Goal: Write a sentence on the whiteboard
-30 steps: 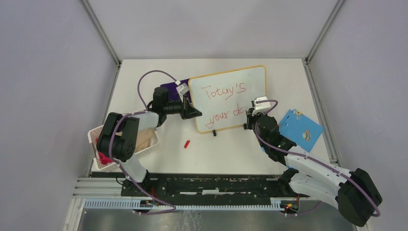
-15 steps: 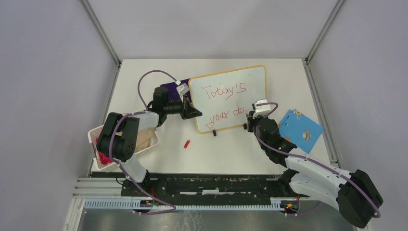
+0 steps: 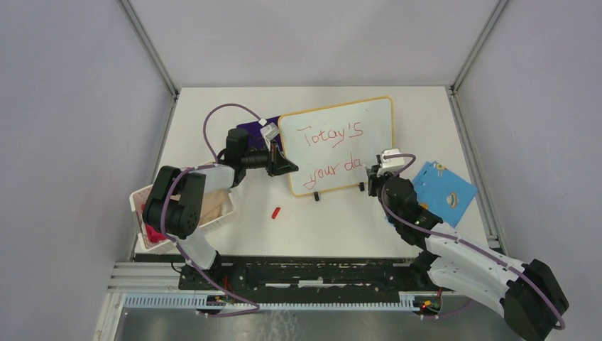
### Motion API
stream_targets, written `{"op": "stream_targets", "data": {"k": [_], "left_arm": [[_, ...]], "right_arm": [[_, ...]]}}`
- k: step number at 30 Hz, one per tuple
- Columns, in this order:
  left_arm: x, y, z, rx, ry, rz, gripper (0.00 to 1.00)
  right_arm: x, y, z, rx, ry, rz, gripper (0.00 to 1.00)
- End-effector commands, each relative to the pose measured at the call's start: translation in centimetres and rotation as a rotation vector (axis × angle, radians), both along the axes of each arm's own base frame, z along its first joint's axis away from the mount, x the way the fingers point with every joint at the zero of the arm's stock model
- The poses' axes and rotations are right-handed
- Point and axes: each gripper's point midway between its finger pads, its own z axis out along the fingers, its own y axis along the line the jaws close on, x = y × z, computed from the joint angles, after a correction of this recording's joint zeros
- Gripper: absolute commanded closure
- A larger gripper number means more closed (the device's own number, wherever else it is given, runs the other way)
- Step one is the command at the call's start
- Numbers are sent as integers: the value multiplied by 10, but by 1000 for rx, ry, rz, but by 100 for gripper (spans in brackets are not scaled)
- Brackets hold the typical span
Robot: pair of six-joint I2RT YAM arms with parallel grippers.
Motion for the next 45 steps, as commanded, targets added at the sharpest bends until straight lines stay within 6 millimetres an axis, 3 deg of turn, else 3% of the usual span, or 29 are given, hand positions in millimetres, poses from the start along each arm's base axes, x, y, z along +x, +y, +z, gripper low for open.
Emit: {"op": "stream_targets", "data": {"k": [1, 12, 26, 45], "left_arm": [[-8, 9, -54, 164, 26, 29, 98], [-8, 9, -55, 165, 27, 29, 98], [-8, 9, -55, 165, 26, 29, 98], [-8, 9, -55, 167, 26, 32, 98]], "right_arm": [[9, 2, 38, 48, -83, -10, 100], [18, 7, 47, 34, -92, -16, 100], [21, 1, 27, 7, -60, -41, 100], [11, -11, 2, -7, -15, -59, 100]]}}
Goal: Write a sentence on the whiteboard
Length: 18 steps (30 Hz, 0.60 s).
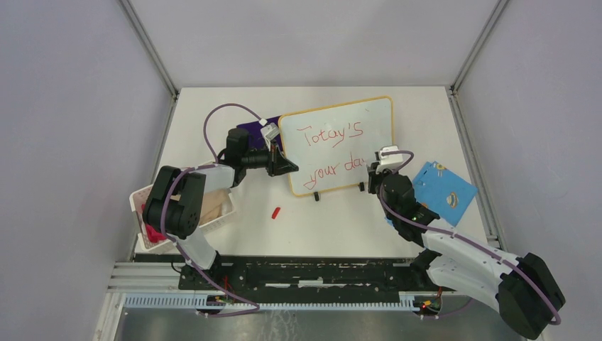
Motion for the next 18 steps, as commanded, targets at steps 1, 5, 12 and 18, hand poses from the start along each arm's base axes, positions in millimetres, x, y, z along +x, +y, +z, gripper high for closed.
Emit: {"op": "stream_targets", "data": {"k": [1, 5, 12, 18], "left_arm": [[-8, 10, -56, 166, 28, 32, 98], [-7, 9, -55, 165, 27, 31, 98], [-7, 9, -56, 166, 27, 32, 98], [-7, 9, -56, 166, 27, 31, 98]], "right_arm": [[0, -8, 3, 16, -17, -36, 100], [-1, -11, 0, 13, -12, -47, 100], [3, -14, 13, 29, -37, -64, 100], [5, -7, 36, 66, -76, -39, 100]]}}
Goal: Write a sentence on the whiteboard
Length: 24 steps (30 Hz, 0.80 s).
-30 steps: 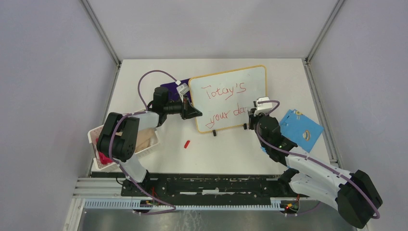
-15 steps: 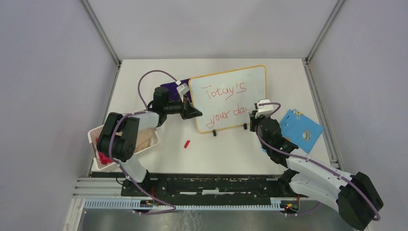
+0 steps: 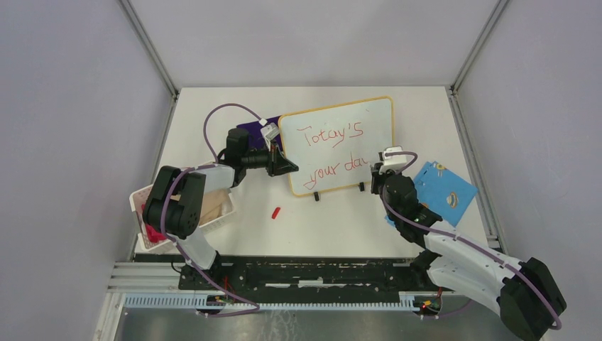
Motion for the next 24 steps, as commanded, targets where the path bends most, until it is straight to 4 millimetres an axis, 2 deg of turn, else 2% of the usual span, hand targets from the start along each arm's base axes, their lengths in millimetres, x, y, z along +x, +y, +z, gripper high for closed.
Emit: {"op": "stream_targets", "data": {"k": [1, 9, 16, 24], "left_arm": [[-7, 9, -56, 166, 26, 32, 98], [-7, 9, -56, 166, 29, 31, 98], [-7, 9, -56, 166, 28, 32, 98], [-8, 9, -56, 166, 29, 31, 98]], "right_arm": [[8, 4, 40, 67, -82, -9, 100], [16, 4, 55, 71, -106, -21, 100], [21, 5, 50, 66, -93, -22, 100], [19, 3, 33, 55, -61, -21, 100]]}}
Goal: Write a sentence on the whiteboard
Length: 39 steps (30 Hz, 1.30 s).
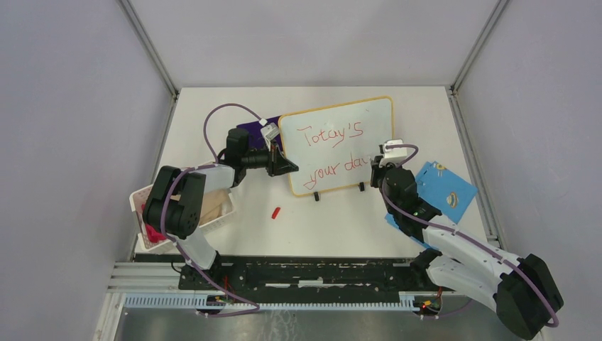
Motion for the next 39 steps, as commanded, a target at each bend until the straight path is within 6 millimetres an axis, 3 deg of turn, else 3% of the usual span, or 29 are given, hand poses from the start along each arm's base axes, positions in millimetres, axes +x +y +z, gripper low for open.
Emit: {"op": "stream_targets", "data": {"k": [1, 9, 39], "left_arm": [[-7, 9, -56, 166, 26, 32, 98], [-8, 9, -57, 167, 31, 33, 98], [-7, 9, -57, 167, 32, 35, 98]], "right_arm": [[5, 2, 14, 43, -42, -3, 100], [-4, -1, -5, 43, -6, 5, 100], [-23, 6, -44, 63, 87, 75, 100]]}}
